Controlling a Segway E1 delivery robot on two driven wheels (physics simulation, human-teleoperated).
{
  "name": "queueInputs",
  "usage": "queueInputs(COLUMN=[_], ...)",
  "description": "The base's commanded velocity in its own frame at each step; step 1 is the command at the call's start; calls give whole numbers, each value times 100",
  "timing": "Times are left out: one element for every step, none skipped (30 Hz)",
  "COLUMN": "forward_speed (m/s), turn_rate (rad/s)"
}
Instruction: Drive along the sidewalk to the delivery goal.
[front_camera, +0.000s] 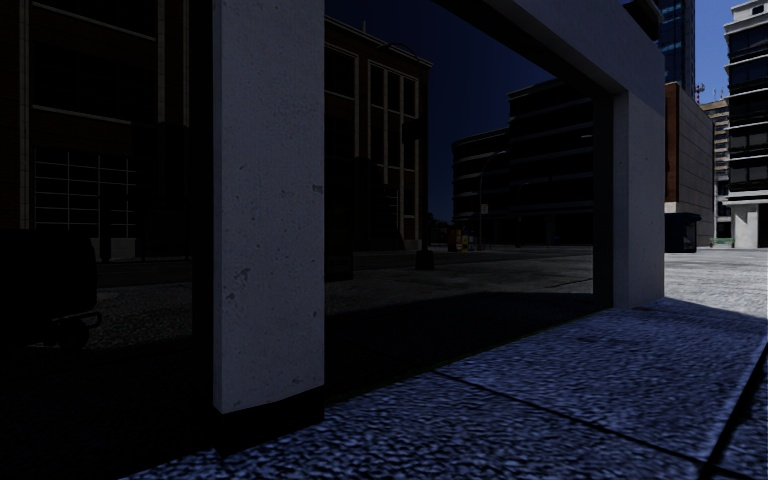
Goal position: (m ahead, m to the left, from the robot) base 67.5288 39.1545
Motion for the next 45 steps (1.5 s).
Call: queueInputs(forward_speed=[0,0,0,0,0,0,0,0,0,0,0,0,0,0,0,0,0,0,0,0,0,0,0,0,0,0,0,0,0,0,0,0,0,0,0,0,0,0,0,0,0,0,0,0,0], turn_rate=[0,0,0,0,0,0,0,0,0,0,0,0,0,0,0,0,0,0,0,0,0,0,0,0,0,0,0,0,0,0,-4,-7,-8,-8,-8,-8,-8,-8,-8,-8,-9,-9,-18,-25,-27])
